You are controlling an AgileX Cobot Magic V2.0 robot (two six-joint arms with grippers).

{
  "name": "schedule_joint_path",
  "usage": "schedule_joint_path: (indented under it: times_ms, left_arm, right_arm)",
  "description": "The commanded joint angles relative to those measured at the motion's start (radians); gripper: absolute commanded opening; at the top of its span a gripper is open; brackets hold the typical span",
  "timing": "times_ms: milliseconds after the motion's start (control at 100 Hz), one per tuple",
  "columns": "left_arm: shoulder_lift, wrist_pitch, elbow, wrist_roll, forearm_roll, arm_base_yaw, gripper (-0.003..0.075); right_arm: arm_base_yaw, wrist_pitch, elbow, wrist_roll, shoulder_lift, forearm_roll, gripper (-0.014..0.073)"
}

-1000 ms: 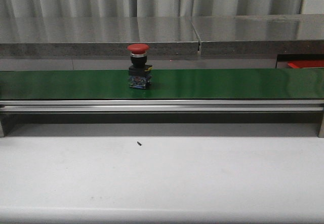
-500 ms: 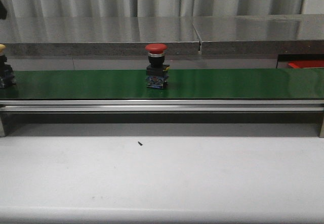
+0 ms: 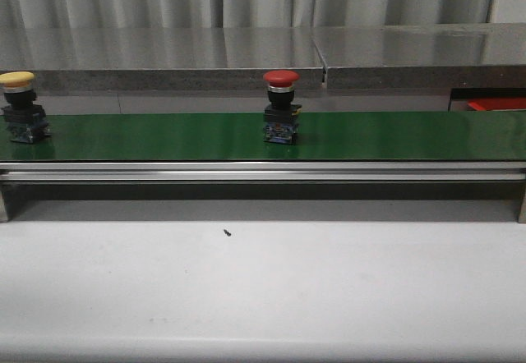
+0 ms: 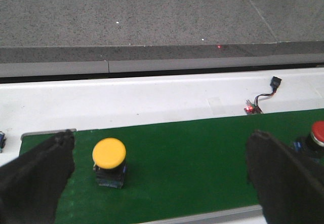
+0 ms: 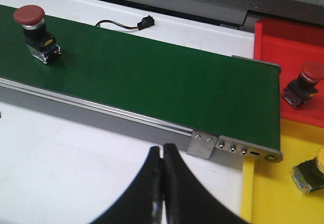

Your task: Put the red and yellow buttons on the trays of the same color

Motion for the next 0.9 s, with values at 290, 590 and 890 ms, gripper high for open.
schedule_joint_path:
  times_ms: [290, 590, 890]
  left_arm:
    - [-0.518, -0.131, 0.392, 0.004, -0.032, -0.03, 0.039]
    - [-0.747, -0.137, 0.557, 0.004, -0.05, -0.03, -0.0019]
    - [-0.759, -0.138, 0.574, 0.004, -0.05, -0.03, -0.0019]
  right_arm:
    - [-0.001, -0.056, -0.026, -0.007, -0.004, 0.013, -0.0116]
    - [-0.001, -0.105, -0.026, -0.007, -0.004, 0.014, -0.0116]
    - [-0.001, -0.093, -0.028, -0.007, -0.004, 0.014, 0.0016]
